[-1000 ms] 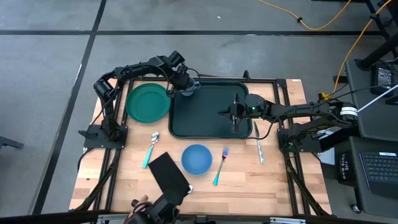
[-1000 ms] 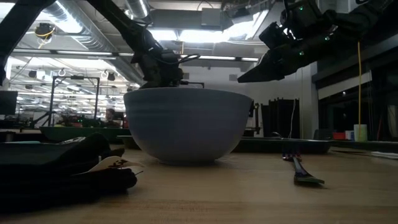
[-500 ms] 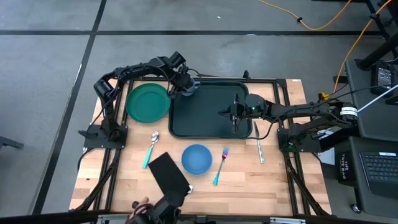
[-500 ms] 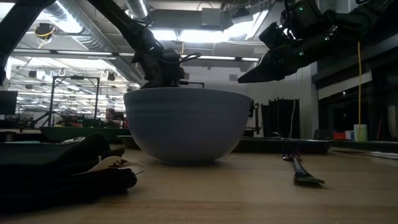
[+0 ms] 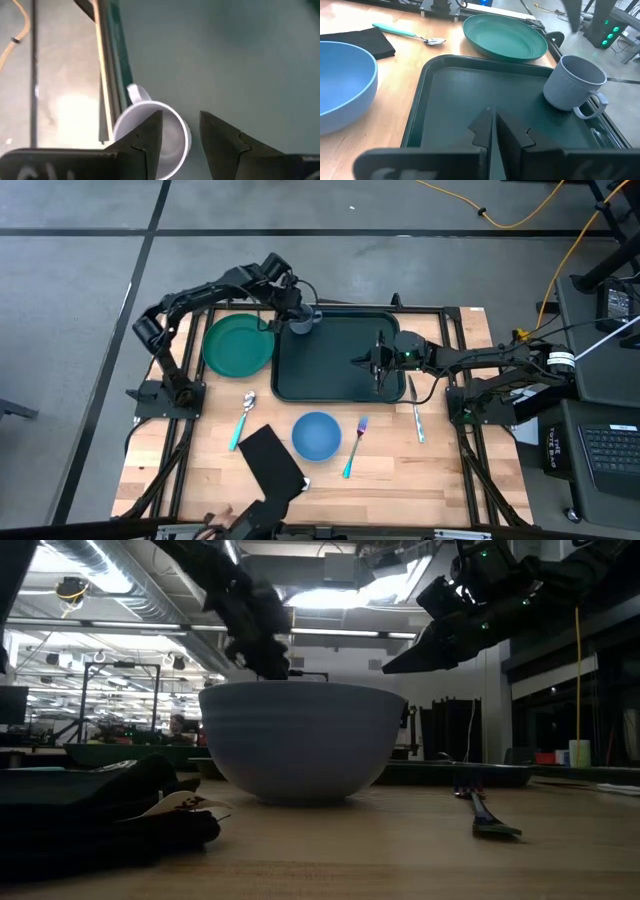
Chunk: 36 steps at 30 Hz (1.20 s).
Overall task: Set up tray
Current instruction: Put the green plate under the gray mug on the dark green tray
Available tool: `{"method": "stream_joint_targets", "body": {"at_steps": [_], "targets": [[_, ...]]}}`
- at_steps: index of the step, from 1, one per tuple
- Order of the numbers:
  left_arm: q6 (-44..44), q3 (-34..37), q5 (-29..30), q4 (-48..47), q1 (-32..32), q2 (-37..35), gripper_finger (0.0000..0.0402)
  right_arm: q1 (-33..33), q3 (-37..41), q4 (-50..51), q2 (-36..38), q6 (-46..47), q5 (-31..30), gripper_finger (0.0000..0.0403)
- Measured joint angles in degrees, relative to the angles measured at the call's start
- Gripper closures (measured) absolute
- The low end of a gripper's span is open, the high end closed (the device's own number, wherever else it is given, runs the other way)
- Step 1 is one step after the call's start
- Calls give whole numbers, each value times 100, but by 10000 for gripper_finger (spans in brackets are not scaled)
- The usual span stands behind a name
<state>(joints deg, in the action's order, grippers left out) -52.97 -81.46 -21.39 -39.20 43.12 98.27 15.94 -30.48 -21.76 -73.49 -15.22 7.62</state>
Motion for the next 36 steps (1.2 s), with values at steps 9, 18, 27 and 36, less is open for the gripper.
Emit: {"method": "stream_joint_targets", "body": {"at_steps": [9, 18, 27, 36], "targets": [[695, -5, 188, -499, -389, -882, 285, 2, 0, 76, 0, -2, -2, 373], [1524, 550, 314, -1118, -889, -1385, 348, 0, 0, 87, 0, -2, -2, 373], [3040, 1481, 1338, -563, -1568, -2028, 400, 0, -2, 135, 0, -2, 0, 373], [4793, 1560, 3144, -1604, -2685, -2077, 400, 1, -2, 288, 0, -2, -1, 373]]}}
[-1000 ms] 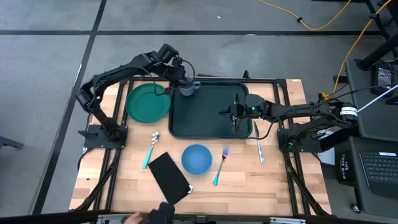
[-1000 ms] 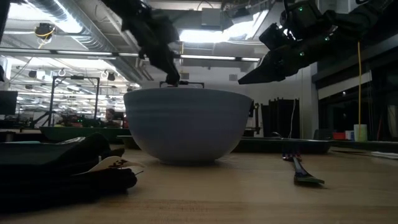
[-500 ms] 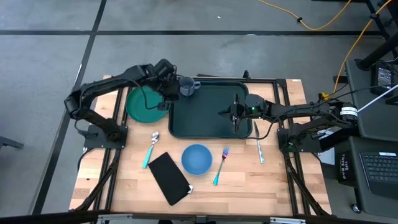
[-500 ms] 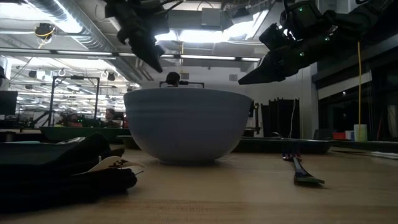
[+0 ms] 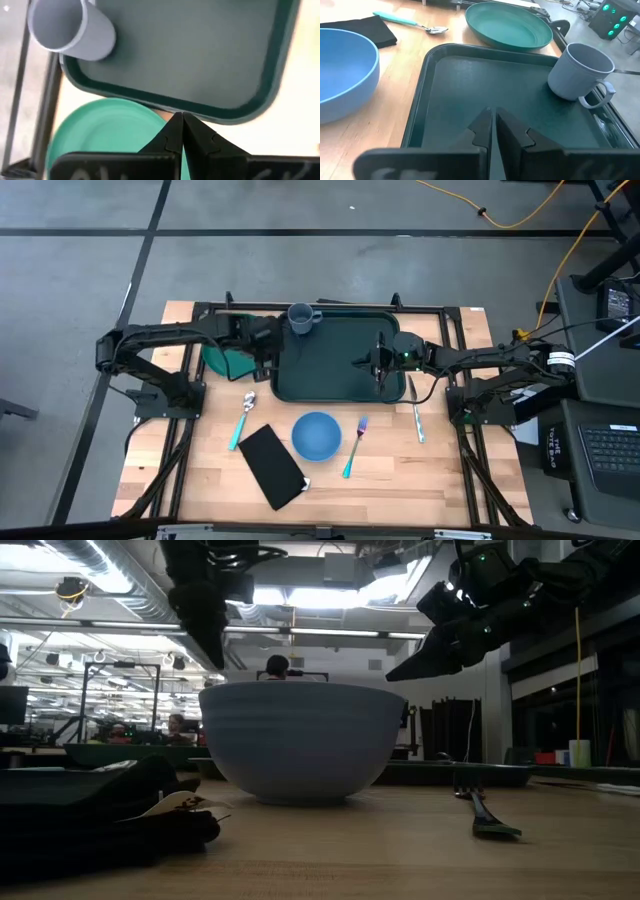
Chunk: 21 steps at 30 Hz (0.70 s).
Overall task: Set up tray
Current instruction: Put the green plate under the gray mug on the dark green tray
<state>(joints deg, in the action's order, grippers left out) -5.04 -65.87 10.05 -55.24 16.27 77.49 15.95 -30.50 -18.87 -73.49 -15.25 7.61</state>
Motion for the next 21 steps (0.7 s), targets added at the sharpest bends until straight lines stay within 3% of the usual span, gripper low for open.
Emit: {"method": "stream_joint_targets", "body": {"at_steps": [11, 21], "targets": [[1292, 0, 550, -137, -240, 0, 384, 0, 0, 13, 0, 131, 1, 373], [2228, 2, 591, -646, -229, 0, 312, 0, 0, 74, 0, 131, 1, 373]]}}
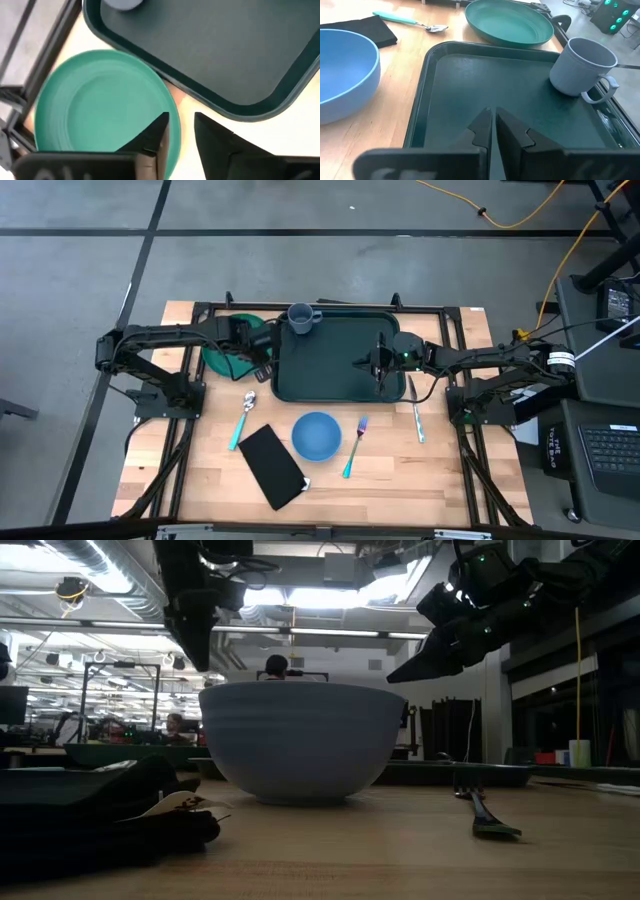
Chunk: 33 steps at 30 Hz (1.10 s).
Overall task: Set up tray
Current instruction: Put the green plate under the gray mug on the dark green tray
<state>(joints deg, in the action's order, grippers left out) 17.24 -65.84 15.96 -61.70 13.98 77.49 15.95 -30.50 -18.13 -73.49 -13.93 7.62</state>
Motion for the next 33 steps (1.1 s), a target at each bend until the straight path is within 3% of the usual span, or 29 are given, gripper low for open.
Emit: {"method": "stream_joint_targets", "body": {"at_steps": [4, 10, 17, 33], "targets": [[267, 159, -76, -21, 25, 24, 282, 1, 0, 2, 0, 0, 0, 373], [467, 687, -687, -9, 336, 25, 259, -3, 0, 2, 0, 71, 2, 373], [452, 1158, -364, 205, 536, 28, 260, -1, 0, 2, 0, 171, 2, 373], [-1, 2044, -789, 1113, 549, 28, 262, 1, 0, -36, 0, 340, 2, 373]]}}
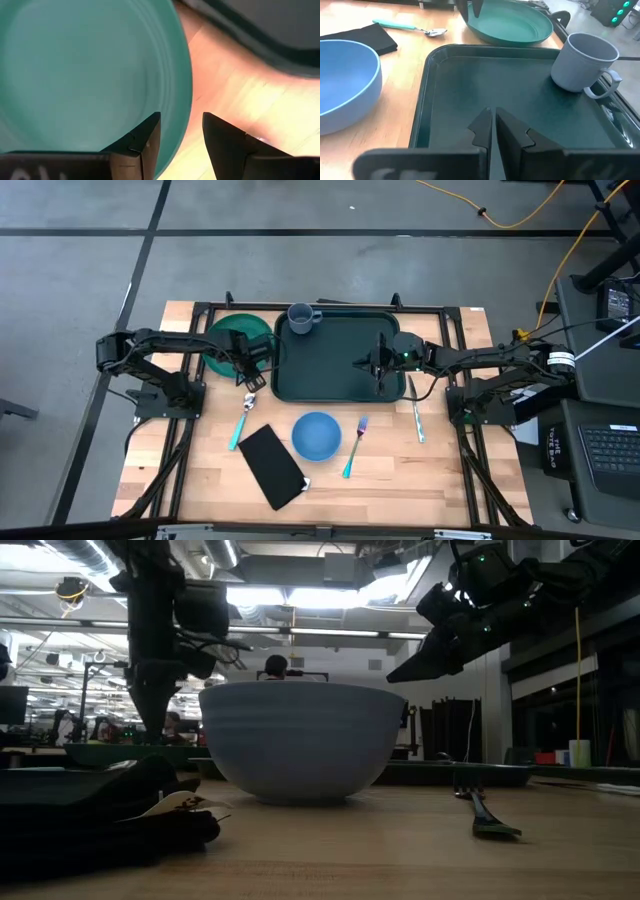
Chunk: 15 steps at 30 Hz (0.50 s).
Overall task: Set up tray
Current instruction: Put the green plate under the gray mug on the dark green tray
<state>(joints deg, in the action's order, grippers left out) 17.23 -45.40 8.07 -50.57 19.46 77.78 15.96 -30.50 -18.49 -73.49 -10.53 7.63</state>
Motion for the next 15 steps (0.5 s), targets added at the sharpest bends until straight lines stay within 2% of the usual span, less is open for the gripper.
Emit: {"method": "stream_joint_targets", "body": {"at_steps": [15], "targets": [[-8, 370, 142, 243, 0, 2, 263, 1, 0, -429, 0, -81, -4, 373]]}}
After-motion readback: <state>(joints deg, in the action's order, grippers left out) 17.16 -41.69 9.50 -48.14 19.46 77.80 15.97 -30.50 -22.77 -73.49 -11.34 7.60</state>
